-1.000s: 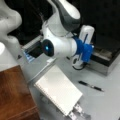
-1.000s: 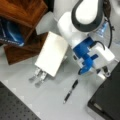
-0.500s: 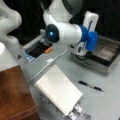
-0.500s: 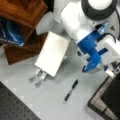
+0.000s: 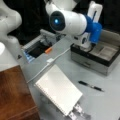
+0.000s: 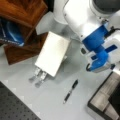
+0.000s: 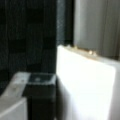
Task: Open the box. Pick up the pen. Place the pen in the box. Pick up the book. Place the book on the shelf.
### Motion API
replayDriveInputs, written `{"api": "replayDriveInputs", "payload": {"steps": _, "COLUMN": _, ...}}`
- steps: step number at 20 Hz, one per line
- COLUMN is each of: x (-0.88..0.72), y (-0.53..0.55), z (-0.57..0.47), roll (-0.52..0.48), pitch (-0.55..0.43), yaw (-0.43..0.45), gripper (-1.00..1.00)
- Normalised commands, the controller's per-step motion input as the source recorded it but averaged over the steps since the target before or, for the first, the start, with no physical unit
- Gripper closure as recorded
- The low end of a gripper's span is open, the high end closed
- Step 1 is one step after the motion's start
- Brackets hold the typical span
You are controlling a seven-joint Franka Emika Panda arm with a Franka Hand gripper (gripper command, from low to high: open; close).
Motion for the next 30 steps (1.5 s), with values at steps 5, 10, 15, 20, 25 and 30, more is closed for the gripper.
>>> {"api": "replayDriveInputs", "payload": {"steps": 5, "x": 0.44, "y": 0.17, "z": 0.41, "roll": -0.139, "pitch": 0.061, "yaw": 0.049, "gripper": 1.00}}
{"api": "replayDriveInputs", "payload": {"steps": 10, "x": 0.44, "y": 0.12, "z": 0.36, "roll": -0.123, "pitch": 0.053, "yaw": 0.033, "gripper": 1.00}}
{"api": "replayDriveInputs", "payload": {"steps": 15, "x": 0.40, "y": 0.07, "z": 0.33, "roll": -0.093, "pitch": 0.042, "yaw": 0.022, "gripper": 1.00}}
{"api": "replayDriveInputs", "payload": {"steps": 20, "x": 0.32, "y": 0.15, "z": 0.38, "roll": -0.085, "pitch": 0.064, "yaw": -0.013, "gripper": 1.00}}
{"api": "replayDriveInputs", "payload": {"steps": 25, "x": 0.30, "y": 0.23, "z": 0.41, "roll": -0.097, "pitch": 0.071, "yaw": -0.061, "gripper": 1.00}}
{"api": "replayDriveInputs", "payload": {"steps": 30, "x": 0.31, "y": 0.20, "z": 0.40, "roll": -0.104, "pitch": 0.070, "yaw": -0.081, "gripper": -1.00}}
